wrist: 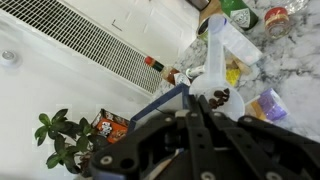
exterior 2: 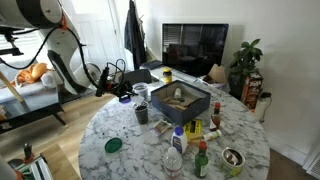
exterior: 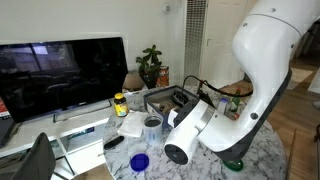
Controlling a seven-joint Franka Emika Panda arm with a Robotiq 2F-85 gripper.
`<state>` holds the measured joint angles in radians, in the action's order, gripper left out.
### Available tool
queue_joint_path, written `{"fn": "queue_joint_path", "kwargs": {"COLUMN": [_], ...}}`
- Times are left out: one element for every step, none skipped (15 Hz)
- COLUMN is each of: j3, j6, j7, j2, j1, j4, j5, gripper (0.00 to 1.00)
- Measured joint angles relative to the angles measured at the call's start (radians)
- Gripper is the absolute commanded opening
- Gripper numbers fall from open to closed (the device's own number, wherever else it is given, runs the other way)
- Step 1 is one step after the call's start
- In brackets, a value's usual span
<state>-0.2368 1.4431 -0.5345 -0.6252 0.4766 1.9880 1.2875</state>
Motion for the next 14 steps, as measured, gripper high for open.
{"fn": "queue_joint_path", "kwargs": {"j3": [0.0,0.0,0.0,-0.001,-0.002,-0.003,-0.003,-0.003,-0.003,-0.003,-0.003,-0.003,-0.003,-0.003], "j6": [-0.012,-0.025,-0.039,-0.052,-0.06,-0.066,-0.07,-0.073,-0.077,-0.079,-0.082,-0.086,-0.095,-0.105], "j7": [-0.009,-0.015,-0.021,-0.027,-0.032,-0.037,-0.041,-0.046,-0.051,-0.055,-0.058,-0.062,-0.065,-0.067], "j2": [-0.009,-0.019,-0.028,-0.038,-0.046,-0.054,-0.061,-0.067,-0.075,-0.081,-0.087,-0.092,-0.097,-0.103], "j1": [0.003,0.005,0.008,0.01,0.011,0.011,0.011,0.011,0.011,0.011,0.011,0.011,0.011,0.011], "j4": [-0.006,-0.014,-0.02,-0.027,-0.032,-0.037,-0.041,-0.045,-0.05,-0.053,-0.054,-0.054,-0.054,-0.054], "j5": [0.007,0.015,0.021,0.027,0.032,0.039,0.046,0.053,0.061,0.073,0.089,0.105,0.122,0.138], "gripper": [0.01,0.01,0.01,0.01,0.01,0.01,0.01,0.01,0.01,0.01,0.01,0.01,0.01,0.01]}}
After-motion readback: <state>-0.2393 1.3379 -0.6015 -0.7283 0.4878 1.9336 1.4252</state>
